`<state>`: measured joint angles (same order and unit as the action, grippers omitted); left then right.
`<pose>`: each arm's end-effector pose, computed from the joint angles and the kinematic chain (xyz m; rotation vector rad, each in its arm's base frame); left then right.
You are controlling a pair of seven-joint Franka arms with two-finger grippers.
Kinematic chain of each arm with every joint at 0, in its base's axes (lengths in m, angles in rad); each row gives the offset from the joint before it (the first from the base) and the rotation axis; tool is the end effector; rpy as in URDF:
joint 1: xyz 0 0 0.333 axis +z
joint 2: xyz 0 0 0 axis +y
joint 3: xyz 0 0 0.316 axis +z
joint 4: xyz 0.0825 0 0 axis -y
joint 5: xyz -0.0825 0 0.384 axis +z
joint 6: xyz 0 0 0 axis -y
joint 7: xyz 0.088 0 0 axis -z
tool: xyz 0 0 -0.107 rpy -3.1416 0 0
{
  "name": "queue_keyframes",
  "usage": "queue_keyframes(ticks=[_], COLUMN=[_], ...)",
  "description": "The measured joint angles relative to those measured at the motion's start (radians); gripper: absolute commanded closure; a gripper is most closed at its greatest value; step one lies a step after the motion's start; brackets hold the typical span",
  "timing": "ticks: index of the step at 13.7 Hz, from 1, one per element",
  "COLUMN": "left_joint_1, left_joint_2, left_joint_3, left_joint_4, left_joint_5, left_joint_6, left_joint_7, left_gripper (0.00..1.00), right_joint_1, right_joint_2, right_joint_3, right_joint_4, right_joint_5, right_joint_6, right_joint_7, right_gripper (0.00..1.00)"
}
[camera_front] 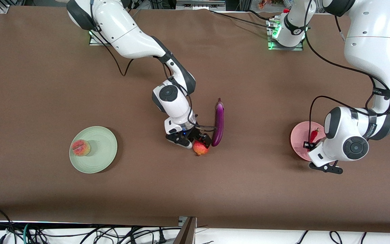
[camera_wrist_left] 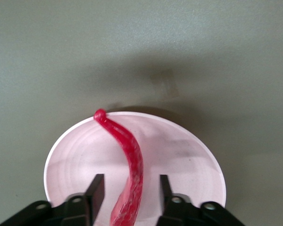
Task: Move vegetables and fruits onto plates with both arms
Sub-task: 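Grasp the pomegranate with the right gripper while the left gripper releases the chili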
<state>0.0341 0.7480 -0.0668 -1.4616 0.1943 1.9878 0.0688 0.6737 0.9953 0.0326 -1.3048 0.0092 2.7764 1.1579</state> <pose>0.6960 -0.0033 0.2234 -2.9932 0.2809 0.3335 0.5975 0.4992 0.1869 -2.6408 0.6475 -0.3620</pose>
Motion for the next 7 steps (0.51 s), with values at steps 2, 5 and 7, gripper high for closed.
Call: queue_keyframes(ticks=[2,5,7], left_joint_1=[0.000,-0.003,-0.004], left_joint_2=[0.000,-0.003,-0.017], left_joint_3=[-0.002,-0.011,-0.038], left_joint_4=[0.000,0.002,0.006], left_joint_5=[0.000,0.000,-0.012], left_joint_6=[0.001,0.001,-0.012], left_joint_7=[0.000,0.000,-0.003], left_gripper=[0.00,0.00,0.00], right_joint_1=[0.007,0.008,0.003], right_joint_2=[0.009,0.008,-0.002], right_joint_3=[-0.008,-0.016,-0.029], right_joint_4=[0.007,0.022,0.039], right_joint_5=[0.000,0.000,-0.001], right_joint_6=[0.006,0.006,-0.024], right_joint_7=[0.001,0.001,-0.006], right_gripper=[0.63,0.80,0.80])
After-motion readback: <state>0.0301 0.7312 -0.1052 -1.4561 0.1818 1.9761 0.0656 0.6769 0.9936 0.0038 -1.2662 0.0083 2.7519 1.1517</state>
